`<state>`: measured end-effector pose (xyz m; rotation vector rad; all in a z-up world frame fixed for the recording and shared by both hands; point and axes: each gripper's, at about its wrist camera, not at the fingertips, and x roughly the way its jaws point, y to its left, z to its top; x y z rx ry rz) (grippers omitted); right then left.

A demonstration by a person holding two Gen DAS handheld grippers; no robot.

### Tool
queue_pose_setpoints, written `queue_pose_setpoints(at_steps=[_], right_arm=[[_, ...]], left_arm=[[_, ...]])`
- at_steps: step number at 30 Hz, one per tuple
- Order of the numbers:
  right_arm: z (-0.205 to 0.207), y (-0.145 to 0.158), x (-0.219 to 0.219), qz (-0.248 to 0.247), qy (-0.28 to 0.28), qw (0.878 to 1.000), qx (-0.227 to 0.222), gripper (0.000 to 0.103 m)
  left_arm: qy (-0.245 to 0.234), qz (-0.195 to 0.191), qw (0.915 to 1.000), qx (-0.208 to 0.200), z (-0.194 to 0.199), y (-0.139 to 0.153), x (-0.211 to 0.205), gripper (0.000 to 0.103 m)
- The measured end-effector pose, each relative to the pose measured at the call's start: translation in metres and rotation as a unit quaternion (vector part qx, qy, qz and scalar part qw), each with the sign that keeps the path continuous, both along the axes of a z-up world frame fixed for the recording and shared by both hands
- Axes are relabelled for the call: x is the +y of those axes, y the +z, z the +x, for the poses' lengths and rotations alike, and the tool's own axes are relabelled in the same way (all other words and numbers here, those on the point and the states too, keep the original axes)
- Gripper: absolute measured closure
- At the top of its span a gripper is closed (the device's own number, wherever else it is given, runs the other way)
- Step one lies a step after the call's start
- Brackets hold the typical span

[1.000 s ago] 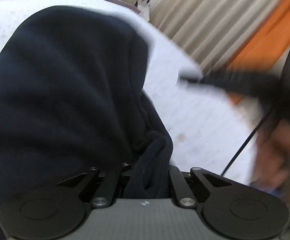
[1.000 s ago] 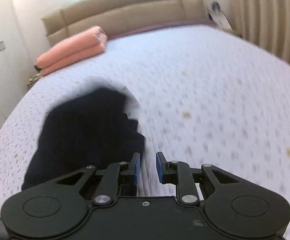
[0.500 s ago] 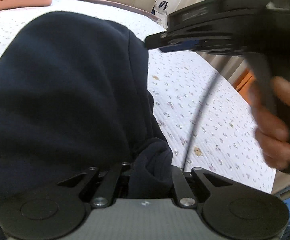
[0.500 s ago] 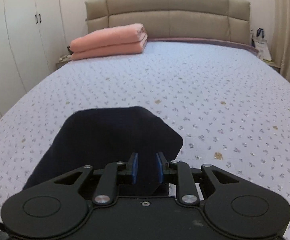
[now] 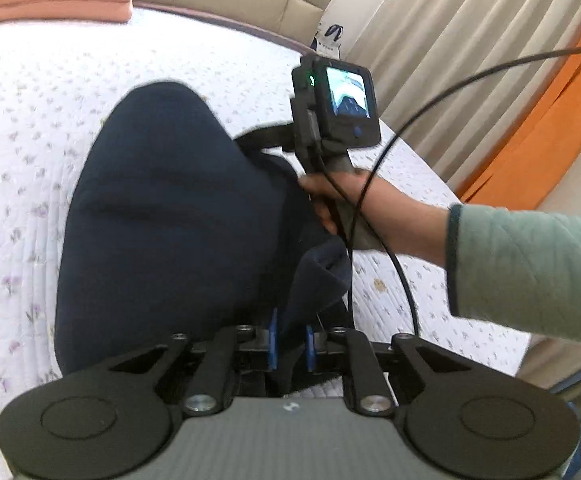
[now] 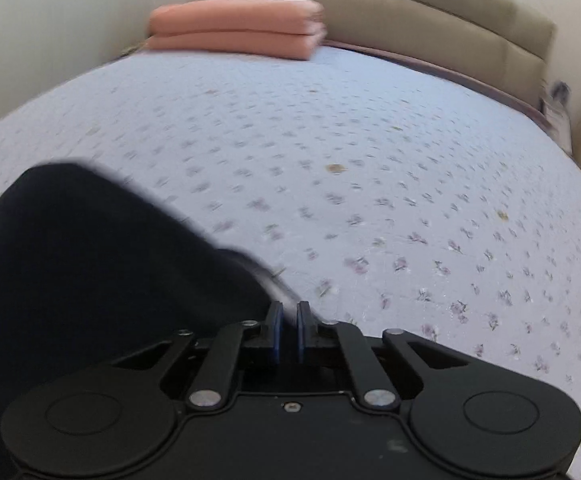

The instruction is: Fold large clothes

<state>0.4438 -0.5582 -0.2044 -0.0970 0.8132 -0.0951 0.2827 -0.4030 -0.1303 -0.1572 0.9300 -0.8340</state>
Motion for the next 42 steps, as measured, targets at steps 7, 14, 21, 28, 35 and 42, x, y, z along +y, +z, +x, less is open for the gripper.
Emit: queue_pose_setpoints(at_steps=[7, 14, 21, 28, 35, 42], right_arm=[[-0.032, 0.029, -0.024, 0.079, -0.048, 0.996, -0.011, 0.093], [-0.129, 0.066, -0.035, 0.072, -0.072, 0.995, -0.011, 0.088], [-0.18, 0.07, -0.042, 0.083, -0.11, 0.99, 0.03, 0.084], [-0.174, 0.085, 0.001, 0.088, -0.032, 0.996, 0.01, 0.079], [-0.153, 0.095, 0.031, 0.11, 0.038, 0.993, -0.015, 0.042], [-0.123, 0.054, 0.07, 0.065, 0.087, 0.994, -0.007, 0.101]], left_arm=[[-0.046, -0.007, 0.9961, 0.074, 0.016, -0.035, 0.005, 0.089], [-0.039, -0.082, 0.994, 0.062, 0.039, -0.009, -0.007, 0.091], [-0.075, -0.032, 0.9926, 0.089, 0.057, -0.062, -0.067, 0.089], [-0.132, -0.093, 0.9823, 0.096, 0.026, -0.033, -0.042, 0.046], [-0.078, -0.103, 0.9898, 0.06, 0.033, 0.006, 0.025, 0.065], [-0.007, -0.074, 0.9955, 0.059, 0.09, -0.03, 0.088, 0.1]])
